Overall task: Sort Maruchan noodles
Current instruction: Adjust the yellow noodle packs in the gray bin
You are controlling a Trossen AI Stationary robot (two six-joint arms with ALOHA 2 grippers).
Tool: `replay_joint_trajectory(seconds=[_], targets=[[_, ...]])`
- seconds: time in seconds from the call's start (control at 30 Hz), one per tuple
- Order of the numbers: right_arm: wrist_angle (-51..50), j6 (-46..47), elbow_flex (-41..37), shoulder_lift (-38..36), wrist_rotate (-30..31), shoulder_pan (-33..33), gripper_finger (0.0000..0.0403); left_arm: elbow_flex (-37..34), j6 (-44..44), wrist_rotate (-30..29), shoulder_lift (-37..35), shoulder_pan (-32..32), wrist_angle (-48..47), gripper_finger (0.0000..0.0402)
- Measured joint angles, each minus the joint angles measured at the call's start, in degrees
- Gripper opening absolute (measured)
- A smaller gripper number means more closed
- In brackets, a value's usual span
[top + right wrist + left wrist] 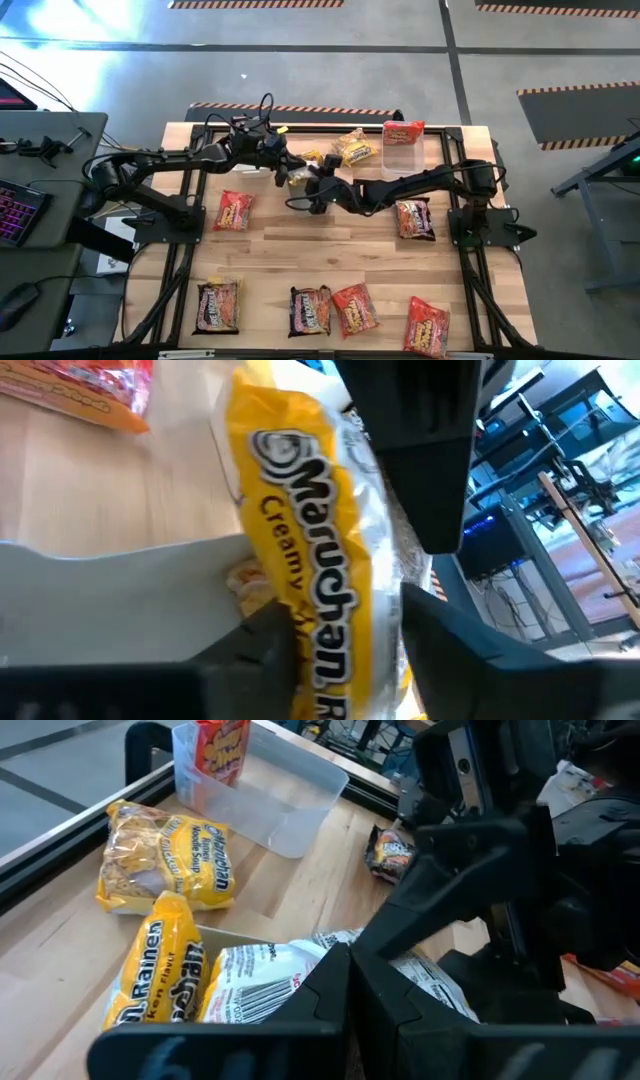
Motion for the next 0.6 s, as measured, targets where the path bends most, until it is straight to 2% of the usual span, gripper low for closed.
replay_joint_trajectory(seconds=[0.1,0.2,0.4,0.5,0.6], targets=[[0.0,-1.0,0.0,0.0,0.0,0.0,0.0093,0.0,0.0,-0.1,0.0,0.0,0.0,0.0001],[-0.4,-1.5,0.0,-0.2,0.1,0.0,0.0066,0.0,1.5,-0.3,0.0,0.0,0.0,0.0012],[-3.6,-1.5,0.1,-2.7,-1.1,0.0,0.0080,0.0,6.8,-0.2,-4.5,1.2,-3.5,0.0064],[-11.1,-1.2,2.7,-3.9,-6.0,-0.8,0.0090,-0.9,9.5,-0.4,-9.1,2.2,-5.8,0.0091],[-21.0,-1.0,7.8,-4.1,-12.6,-2.0,0.0085,-5.4,10.1,-0.5,-14.3,2.6,-4.3,0.0108]])
